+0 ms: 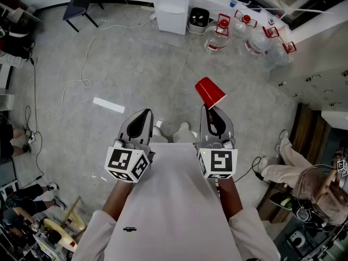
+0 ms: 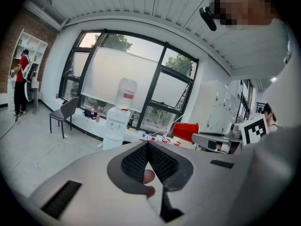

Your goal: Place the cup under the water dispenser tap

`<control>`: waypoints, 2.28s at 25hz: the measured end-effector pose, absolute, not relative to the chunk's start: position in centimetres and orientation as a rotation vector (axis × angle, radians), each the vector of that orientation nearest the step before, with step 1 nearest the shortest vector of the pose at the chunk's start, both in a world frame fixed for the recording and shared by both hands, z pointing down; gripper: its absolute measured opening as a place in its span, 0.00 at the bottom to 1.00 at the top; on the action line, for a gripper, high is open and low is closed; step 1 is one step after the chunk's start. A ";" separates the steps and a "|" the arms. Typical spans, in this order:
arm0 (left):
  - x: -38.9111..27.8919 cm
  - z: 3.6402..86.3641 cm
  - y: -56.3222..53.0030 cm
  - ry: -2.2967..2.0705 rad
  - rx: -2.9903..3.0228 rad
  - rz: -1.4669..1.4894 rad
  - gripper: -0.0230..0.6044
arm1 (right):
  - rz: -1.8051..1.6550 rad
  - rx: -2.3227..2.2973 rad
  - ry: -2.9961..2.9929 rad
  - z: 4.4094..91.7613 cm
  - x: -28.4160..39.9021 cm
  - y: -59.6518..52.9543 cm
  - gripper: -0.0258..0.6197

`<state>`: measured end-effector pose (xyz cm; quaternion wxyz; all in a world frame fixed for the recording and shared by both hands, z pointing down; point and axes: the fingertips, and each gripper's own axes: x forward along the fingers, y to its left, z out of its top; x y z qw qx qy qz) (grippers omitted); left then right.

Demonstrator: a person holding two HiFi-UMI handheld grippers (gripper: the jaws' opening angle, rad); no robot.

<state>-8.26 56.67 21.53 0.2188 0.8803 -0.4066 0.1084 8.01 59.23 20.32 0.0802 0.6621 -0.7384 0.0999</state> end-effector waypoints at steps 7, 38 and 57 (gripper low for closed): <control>-3.7 22.1 55.4 -1.107 2.456 0.318 0.05 | 0.288 2.030 -2.192 20.5 12.7 58.5 0.08; -0.3 24.0 34.9 -1.146 2.416 0.306 0.05 | 0.328 1.948 -2.236 23.2 16.1 38.2 0.09; -0.5 23.2 9.2 -1.065 2.396 0.330 0.05 | 0.345 1.941 -2.167 22.1 15.5 11.8 0.08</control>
